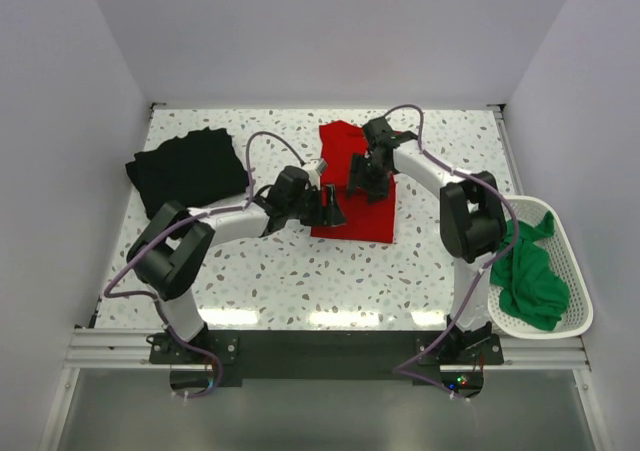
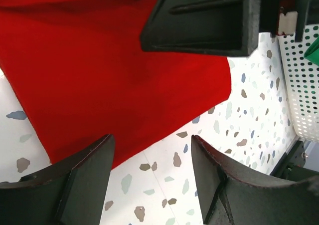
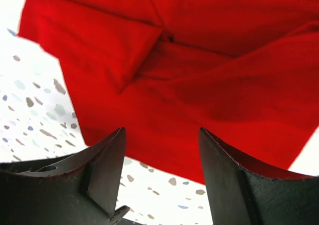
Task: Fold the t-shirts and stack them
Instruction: Fold the tshirt
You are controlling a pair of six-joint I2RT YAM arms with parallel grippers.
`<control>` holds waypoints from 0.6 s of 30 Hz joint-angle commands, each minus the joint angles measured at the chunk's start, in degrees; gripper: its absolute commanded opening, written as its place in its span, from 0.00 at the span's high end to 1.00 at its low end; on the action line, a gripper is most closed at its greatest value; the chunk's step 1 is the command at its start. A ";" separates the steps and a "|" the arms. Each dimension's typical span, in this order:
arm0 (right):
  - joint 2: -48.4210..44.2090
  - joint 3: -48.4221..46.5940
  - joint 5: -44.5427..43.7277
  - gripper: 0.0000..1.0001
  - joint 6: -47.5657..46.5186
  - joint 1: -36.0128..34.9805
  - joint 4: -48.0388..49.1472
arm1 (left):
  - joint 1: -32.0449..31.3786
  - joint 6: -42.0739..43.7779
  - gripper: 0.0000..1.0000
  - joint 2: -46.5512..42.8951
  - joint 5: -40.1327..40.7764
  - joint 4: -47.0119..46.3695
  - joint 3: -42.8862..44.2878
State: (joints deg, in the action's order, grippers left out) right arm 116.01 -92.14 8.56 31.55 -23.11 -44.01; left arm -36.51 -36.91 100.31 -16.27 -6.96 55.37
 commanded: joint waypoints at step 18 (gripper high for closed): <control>12.75 -17.01 -6.35 0.39 1.41 0.09 -3.88 | -0.58 3.07 0.34 3.23 0.36 -5.34 -8.79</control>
State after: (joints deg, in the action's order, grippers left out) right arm 127.22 -104.40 5.76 32.38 -23.09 -45.89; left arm -36.58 -36.12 103.88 -17.30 -16.14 49.52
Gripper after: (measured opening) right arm 0.610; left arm 0.660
